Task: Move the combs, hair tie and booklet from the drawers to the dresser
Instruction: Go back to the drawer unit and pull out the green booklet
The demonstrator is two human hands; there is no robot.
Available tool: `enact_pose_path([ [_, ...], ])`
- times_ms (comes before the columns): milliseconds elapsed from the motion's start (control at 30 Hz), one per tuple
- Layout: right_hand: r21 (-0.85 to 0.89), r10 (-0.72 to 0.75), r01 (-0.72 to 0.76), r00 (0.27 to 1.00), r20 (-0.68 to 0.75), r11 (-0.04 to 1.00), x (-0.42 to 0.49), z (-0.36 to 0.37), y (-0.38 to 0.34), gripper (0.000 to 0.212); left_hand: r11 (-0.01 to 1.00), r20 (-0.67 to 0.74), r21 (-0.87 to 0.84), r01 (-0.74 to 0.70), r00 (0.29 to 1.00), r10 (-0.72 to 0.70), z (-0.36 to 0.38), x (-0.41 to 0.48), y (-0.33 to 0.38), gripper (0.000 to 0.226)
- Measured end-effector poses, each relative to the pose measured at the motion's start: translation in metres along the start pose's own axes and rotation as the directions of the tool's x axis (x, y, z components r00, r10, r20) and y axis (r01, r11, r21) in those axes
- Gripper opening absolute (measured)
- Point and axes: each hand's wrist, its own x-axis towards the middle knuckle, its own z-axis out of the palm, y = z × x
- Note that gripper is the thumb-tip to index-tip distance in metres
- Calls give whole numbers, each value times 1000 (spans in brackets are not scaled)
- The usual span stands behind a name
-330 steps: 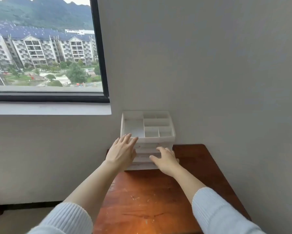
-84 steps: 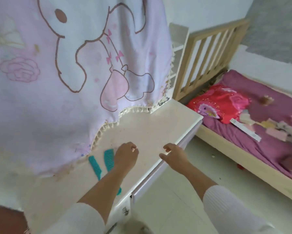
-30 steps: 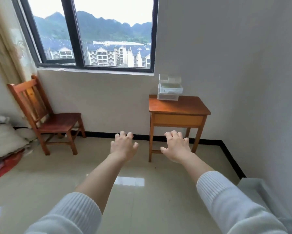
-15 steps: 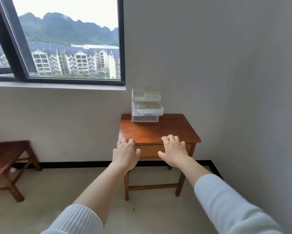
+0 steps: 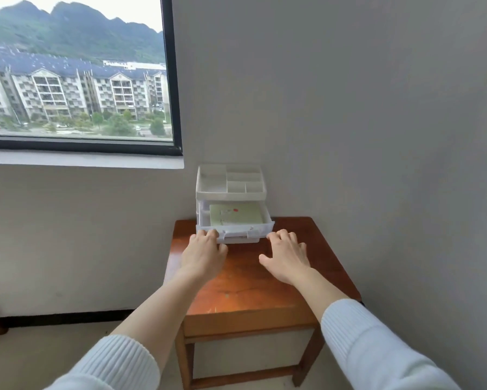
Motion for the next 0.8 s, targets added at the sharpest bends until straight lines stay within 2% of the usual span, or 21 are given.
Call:
enact_pose_path([
  [167,36,71,-72,997,16,997,95,12,7,46,998,51,-56,-9,999,12,23,94,-1,41],
  [300,21,128,-129,991,36,991,141,22,10,41,996,141,-17,89,986,-86,37,148,0,38],
  [433,-55,185,-182,981,51,982,169,30,6,41,985,292,26,171,941,-171,46,183,-2,26],
  [533,-88,240,-231,963,124,969,182,37,3,45,973,416,18,231,883,-217,47,198,-3,19],
  [800,119,384,-414,899,212,903,192,53,-4,47,947,507,-18,322,819,-269,38,218,8,19],
])
